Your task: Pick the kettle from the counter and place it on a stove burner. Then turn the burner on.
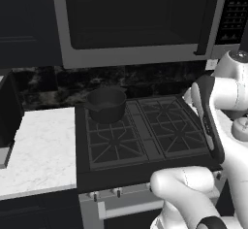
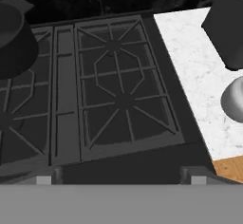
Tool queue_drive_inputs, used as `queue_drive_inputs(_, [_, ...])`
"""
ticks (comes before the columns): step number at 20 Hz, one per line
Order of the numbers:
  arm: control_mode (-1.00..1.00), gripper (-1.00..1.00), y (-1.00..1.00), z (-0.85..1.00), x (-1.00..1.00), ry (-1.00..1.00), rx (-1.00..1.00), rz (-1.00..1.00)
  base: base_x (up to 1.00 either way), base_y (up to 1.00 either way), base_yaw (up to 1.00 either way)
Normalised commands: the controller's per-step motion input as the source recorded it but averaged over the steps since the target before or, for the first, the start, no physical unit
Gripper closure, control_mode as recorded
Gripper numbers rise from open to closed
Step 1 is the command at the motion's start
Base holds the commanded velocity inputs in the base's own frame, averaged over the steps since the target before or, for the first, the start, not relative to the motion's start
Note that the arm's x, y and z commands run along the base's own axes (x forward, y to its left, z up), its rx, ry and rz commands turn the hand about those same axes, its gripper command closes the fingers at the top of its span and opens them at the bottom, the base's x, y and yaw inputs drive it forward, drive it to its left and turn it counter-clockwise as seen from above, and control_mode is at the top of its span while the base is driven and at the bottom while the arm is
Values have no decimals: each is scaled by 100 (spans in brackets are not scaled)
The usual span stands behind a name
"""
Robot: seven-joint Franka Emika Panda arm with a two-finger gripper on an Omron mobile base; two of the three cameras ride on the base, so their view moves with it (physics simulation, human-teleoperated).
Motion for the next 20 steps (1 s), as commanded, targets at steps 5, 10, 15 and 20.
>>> queue_drive_inputs(5, [-100, -100, -67, -29, -41, -7, 0, -20, 0, 0, 0])
queue_drive_inputs(10, [-100, -100, -70, -23, -8, 0, 0, -25, 0, 0, 0])
queue_drive_inputs(15, [-100, -100, -91, -6, 0, 0, 3, -26, 0, 0, 0])
queue_drive_inputs(20, [-100, -100, -90, -11, 0, 0, 0, -26, 0, 0, 0])
